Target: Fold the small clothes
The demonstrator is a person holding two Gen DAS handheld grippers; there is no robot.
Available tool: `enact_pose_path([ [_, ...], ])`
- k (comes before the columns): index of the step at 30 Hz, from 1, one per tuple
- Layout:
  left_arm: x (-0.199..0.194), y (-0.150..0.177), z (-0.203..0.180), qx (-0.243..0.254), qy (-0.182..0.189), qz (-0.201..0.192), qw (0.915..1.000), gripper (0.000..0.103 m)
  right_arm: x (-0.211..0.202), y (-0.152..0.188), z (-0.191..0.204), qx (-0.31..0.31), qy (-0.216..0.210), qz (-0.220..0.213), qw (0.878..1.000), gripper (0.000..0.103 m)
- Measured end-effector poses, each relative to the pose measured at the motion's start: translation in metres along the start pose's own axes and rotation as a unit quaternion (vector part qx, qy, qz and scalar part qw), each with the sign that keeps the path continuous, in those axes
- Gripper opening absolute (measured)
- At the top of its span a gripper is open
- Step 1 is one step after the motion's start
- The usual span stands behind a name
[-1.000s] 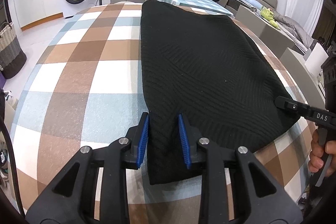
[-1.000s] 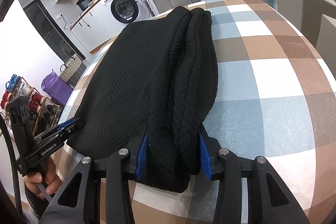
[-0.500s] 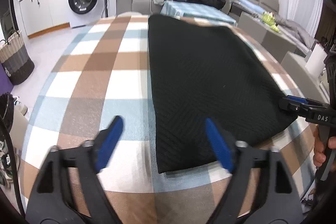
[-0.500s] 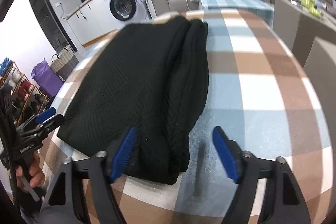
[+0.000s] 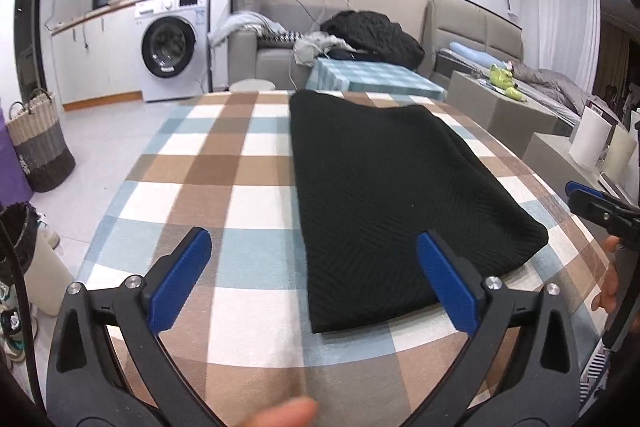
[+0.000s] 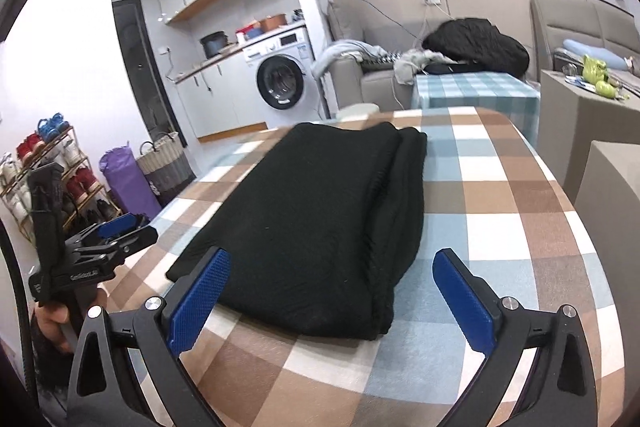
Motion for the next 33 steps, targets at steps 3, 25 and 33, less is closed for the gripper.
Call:
enact_pose_path([
  [3, -0.011, 0.005, 0.005, -0.014, 0.006, -0.011, 0.9998, 0.102, -0.007, 0.004, 0.005, -0.011, 0.004, -0.014, 1.0, 0.103],
  [25, -0.043, 0.04, -0.001, -0.008, 0.019, -0.038, 0.9991, 0.102, -0.021, 0.038, 0.011, 0.013, -0.082, -0.057, 0.995, 0.103],
  [33, -0.038, 0.043, -0.001, -0.009, 0.025, -0.033, 0.9991, 0.102, -0.02, 0.042, 0.014, 0.001, -0.066, -0.052, 0.996, 0.103],
])
Point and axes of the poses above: each gripper's, at about its wrist camera, not at the fingertips, and x roughly the way its jaws point, z to its left, y to its underside, the point moved 2 cm from there along x, roughly the way its jaws point, and after that the axes turned 1 degree about -y, right-handed, at the moved point
